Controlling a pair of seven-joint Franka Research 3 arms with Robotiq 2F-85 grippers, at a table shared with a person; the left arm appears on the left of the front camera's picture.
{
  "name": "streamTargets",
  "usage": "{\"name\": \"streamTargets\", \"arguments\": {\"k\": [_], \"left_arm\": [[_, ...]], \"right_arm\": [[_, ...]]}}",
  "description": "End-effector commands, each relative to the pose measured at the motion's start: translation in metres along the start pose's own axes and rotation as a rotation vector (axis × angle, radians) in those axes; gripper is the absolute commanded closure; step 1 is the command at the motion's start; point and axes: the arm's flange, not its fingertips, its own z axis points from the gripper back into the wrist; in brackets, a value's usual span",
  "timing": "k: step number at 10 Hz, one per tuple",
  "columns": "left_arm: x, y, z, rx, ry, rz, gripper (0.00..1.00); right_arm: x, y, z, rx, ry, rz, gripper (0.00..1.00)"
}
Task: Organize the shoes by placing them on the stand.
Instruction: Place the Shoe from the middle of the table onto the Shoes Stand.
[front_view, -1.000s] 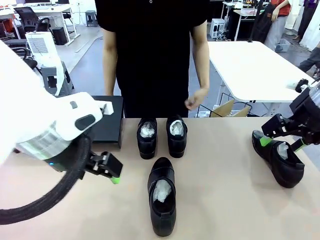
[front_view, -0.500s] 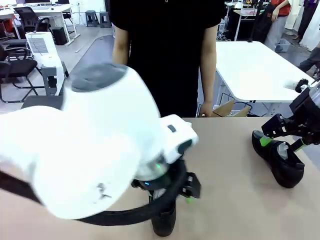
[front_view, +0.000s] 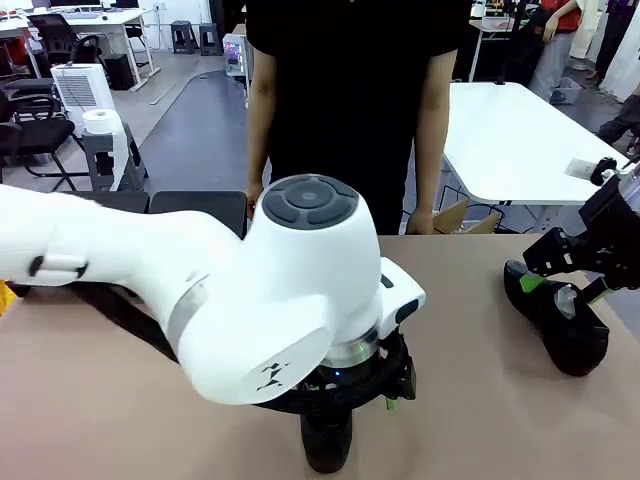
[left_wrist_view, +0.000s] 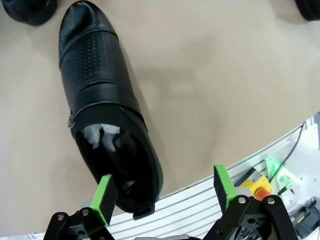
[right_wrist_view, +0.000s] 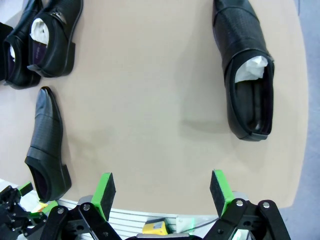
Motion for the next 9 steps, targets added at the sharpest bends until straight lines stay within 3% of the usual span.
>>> {"name": "streamTargets", "arguments": {"k": [1, 5, 6, 9], "left_arm": [[0.007, -0.022, -0.018, 0.017, 0.000, 0.027, 0.00], [0.012, -0.036, -0.037, 0.030, 0.066, 0.069, 0.00], [0.013, -0.034, -0.042, 0.060, 0.065, 0.078, 0.06], [0.012, -0.033, -0.053, 0.097, 0.068, 0.084, 0.42]], "right_arm": [[0.000, 0.000, 0.000, 0.008, 0.001, 0.004, 0.00], [0.000, 0.000, 0.000, 0.008, 0.001, 0.004, 0.00], [0.000, 0.000, 0.000, 0.008, 0.001, 0.004, 0.00], [0.000, 0.000, 0.000, 0.008, 0.001, 0.004, 0.00]]}}
